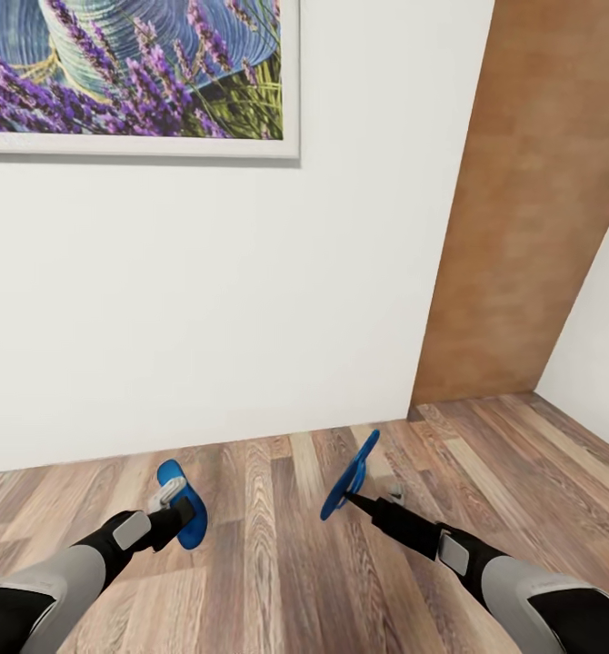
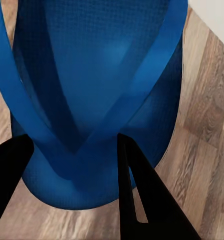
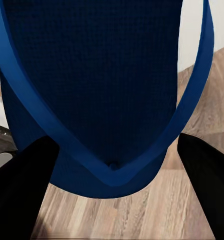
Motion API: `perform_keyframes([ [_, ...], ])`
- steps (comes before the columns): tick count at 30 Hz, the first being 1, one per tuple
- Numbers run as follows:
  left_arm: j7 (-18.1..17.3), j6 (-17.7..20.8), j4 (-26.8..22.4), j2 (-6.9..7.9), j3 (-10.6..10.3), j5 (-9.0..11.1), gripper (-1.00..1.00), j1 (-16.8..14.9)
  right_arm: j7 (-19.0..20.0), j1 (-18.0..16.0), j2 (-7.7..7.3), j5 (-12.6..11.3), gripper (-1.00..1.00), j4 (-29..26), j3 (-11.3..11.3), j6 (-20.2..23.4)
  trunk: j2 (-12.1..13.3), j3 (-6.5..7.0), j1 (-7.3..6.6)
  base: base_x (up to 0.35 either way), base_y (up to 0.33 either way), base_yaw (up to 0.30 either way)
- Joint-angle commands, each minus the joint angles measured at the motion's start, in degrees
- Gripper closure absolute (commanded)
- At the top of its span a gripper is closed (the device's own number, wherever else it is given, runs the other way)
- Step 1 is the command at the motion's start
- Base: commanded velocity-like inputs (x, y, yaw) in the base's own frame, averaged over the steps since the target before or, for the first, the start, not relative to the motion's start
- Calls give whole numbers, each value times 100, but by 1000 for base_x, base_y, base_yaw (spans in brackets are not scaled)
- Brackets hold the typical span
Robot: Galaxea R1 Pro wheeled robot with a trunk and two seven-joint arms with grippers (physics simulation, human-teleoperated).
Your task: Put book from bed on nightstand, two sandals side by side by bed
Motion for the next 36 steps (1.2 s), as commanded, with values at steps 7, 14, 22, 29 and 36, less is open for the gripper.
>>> perform_keyframes([
  [7, -8, 18, 15, 2, -43, 52, 100, -4, -15, -8, 0, -63, 100, 14, 27, 57, -3, -5, -1, 0, 0, 249],
  [14, -8, 18, 41, 2, -43, 52, 100, -4, -66, -8, 0, -67, 100, 14, 33, 57, -3, -5, -1, 0, 0, 249],
  [22, -5, 18, 48, 2, -43, 51, 100, -4, -100, -8, 31, -58, 100, 14, 28, 57, -3, -5, -1, 0, 0, 249],
  [29, 0, 18, 53, 2, -43, 53, 100, -4, -139, -8, 73, -61, 100, 14, 12, 57, -3, -5, -1, 0, 0, 249],
  [36, 1, 18, 54, 2, -43, 58, 100, -4, -152, -8, 78, -63, 100, 14, 15, 57, -3, -5, -1, 0, 0, 249],
])
